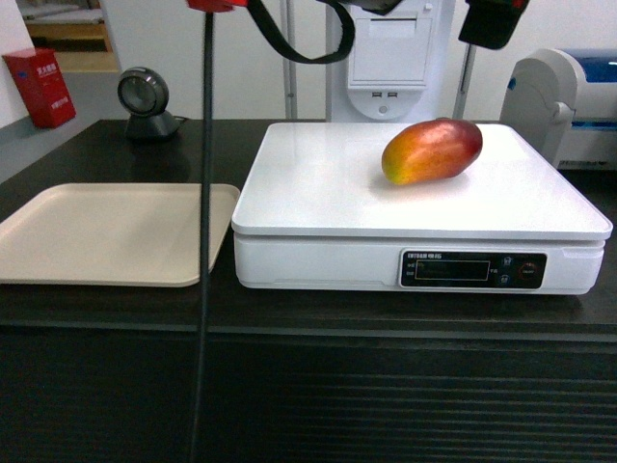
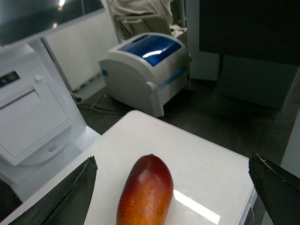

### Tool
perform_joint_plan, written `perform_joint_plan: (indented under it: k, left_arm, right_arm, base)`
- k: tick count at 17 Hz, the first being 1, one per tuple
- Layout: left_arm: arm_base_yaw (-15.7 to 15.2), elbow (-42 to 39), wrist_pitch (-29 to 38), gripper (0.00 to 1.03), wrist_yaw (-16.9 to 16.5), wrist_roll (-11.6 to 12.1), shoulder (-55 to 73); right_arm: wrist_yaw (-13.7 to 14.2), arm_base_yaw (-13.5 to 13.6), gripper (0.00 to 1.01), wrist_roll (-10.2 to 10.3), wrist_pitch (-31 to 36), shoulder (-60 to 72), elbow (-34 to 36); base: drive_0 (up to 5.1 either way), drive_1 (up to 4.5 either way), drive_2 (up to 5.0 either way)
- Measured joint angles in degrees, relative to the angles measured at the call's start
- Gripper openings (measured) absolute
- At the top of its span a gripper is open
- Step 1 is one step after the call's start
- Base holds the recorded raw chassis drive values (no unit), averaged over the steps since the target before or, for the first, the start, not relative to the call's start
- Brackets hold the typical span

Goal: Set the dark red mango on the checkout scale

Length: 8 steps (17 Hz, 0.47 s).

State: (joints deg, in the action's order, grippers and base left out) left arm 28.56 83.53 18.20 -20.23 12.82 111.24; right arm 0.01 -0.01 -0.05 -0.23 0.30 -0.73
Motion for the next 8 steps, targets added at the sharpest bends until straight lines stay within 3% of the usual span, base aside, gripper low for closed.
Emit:
perform_joint_plan:
  k: [8]
  left_arm:
    - [-3.72,-9.84,4.57,0.98,1.79,-2.05,-8.68]
  right_arm:
    - [0.00,0.00,0.98,0.00,0.00,0.00,0.00]
  base:
    - [0.0,0.00,0.0]
